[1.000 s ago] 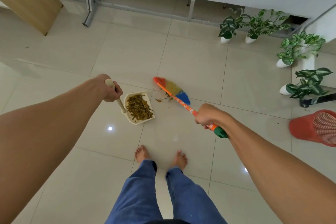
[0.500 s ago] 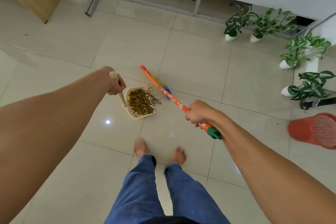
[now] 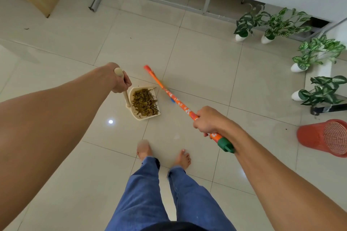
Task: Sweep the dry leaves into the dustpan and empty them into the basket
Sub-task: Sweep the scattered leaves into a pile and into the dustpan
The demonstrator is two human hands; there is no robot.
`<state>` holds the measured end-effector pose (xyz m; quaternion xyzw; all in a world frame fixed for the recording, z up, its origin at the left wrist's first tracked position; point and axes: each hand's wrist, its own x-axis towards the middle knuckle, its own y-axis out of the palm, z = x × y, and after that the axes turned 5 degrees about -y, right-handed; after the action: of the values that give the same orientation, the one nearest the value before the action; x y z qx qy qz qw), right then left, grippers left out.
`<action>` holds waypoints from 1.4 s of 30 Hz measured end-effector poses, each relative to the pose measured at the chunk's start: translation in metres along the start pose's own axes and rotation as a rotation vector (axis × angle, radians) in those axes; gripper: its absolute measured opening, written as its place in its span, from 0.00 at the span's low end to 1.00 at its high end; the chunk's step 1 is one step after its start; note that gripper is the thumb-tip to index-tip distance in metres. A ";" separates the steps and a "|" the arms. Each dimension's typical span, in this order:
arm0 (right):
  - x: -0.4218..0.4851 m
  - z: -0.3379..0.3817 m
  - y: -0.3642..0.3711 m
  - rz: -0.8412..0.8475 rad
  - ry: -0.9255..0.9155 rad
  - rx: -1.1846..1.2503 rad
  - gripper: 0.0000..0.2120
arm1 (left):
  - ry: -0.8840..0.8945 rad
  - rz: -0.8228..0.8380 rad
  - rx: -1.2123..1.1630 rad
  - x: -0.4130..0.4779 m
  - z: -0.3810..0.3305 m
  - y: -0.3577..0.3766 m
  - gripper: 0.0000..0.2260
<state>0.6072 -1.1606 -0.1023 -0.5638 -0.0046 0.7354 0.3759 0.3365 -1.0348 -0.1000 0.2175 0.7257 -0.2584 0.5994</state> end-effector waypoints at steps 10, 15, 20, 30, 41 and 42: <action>-0.019 0.003 -0.020 0.106 -0.074 0.081 0.07 | 0.016 0.014 -0.003 -0.002 0.005 -0.009 0.04; -0.019 0.009 -0.040 0.025 -0.049 -0.034 0.09 | 0.012 0.016 0.012 0.000 0.011 -0.019 0.05; -0.005 0.005 -0.032 -0.055 -0.006 0.004 0.08 | 0.024 0.031 0.051 -0.004 0.029 -0.029 0.06; -0.006 -0.015 -0.028 -0.181 0.070 0.053 0.02 | 0.005 0.101 0.033 -0.033 0.025 -0.044 0.09; -0.031 -0.034 -0.072 -0.319 0.103 0.162 0.04 | 0.054 0.277 0.126 -0.091 0.048 0.006 0.10; -0.034 -0.037 -0.076 -0.330 0.107 0.178 0.04 | 0.065 0.297 0.154 -0.096 0.051 0.012 0.10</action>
<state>0.6820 -1.1403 -0.0547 -0.5582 -0.0119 0.6304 0.5394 0.4006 -1.0586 -0.0143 0.3758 0.6826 -0.2146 0.5889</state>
